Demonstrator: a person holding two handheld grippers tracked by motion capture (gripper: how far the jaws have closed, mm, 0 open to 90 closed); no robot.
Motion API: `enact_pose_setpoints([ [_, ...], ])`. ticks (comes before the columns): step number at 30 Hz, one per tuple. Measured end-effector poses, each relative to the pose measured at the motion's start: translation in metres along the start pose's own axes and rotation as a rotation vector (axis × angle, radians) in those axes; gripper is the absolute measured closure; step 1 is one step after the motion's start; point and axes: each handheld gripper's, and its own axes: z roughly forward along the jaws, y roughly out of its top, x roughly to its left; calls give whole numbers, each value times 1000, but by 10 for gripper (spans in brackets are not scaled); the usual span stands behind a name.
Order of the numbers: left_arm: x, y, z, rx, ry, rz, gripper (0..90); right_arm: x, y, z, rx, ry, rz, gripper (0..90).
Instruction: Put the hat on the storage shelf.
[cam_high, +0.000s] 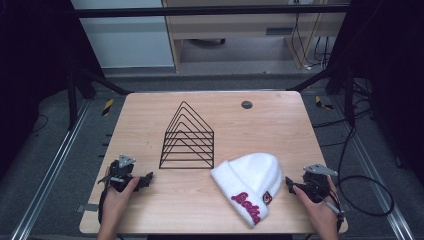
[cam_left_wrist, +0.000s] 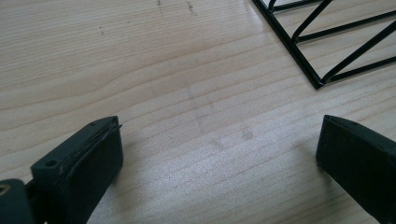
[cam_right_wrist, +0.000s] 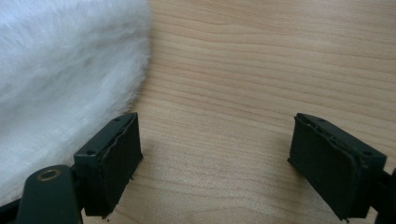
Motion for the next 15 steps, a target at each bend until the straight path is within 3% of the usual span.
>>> enact_pose_setpoints([
  [10, 0, -3, -3, 1, -19, 15, 0, 1, 0, -1, 4, 20, -9, 165],
  [15, 0, -3, -3, 0, -21, 16, 0, 1, 14, -5, 38, 61, -33, 238],
])
